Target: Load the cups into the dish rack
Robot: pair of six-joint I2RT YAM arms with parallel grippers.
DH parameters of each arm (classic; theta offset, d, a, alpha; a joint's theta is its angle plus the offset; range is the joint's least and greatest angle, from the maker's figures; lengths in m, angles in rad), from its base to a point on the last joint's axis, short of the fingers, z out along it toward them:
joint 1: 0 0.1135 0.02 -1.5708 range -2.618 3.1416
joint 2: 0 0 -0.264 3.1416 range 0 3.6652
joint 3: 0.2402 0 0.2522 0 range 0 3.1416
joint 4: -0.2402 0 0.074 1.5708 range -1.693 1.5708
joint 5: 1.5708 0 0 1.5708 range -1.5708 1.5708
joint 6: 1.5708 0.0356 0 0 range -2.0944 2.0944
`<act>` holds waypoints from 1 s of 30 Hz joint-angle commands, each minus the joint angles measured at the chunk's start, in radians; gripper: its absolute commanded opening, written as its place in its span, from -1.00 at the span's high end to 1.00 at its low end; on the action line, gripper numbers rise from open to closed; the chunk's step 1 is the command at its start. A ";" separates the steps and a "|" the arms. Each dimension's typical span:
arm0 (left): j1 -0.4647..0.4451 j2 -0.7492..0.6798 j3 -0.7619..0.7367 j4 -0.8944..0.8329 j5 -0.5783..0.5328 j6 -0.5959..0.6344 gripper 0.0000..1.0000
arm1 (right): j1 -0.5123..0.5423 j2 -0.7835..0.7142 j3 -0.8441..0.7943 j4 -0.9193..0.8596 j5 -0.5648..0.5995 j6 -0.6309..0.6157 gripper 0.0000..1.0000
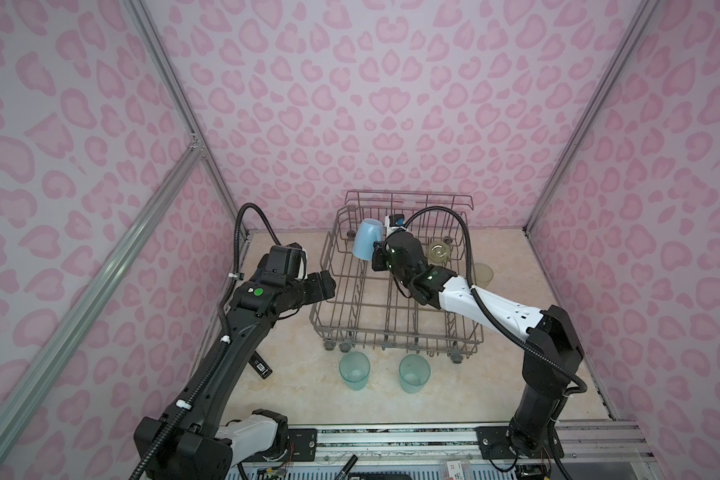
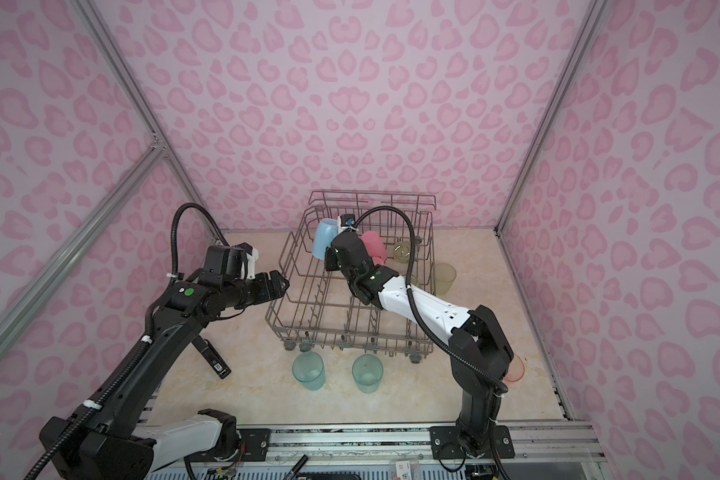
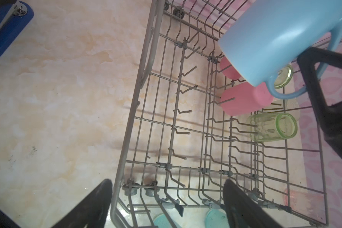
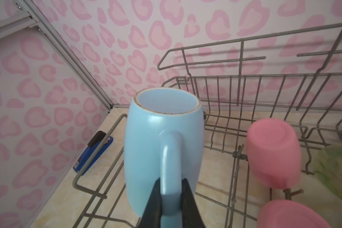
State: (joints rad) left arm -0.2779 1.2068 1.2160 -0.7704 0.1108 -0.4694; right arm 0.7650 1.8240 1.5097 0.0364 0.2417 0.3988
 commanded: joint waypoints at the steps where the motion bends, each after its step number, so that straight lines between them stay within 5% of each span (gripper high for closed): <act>1: 0.015 0.000 0.009 -0.029 -0.011 0.057 -0.79 | -0.001 0.042 0.022 0.103 0.075 -0.124 1.00; 16: 0.040 0.000 -0.114 0.161 0.066 0.075 -0.82 | -0.022 0.256 0.125 0.290 0.105 -0.292 1.00; 30: 0.054 0.026 -0.159 0.219 0.108 0.099 -0.99 | -0.062 0.382 0.197 0.348 0.067 -0.270 1.00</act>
State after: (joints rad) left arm -0.2298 1.2266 1.0584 -0.5880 0.2058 -0.3882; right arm 0.7017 2.1891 1.6897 0.2794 0.3199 0.1146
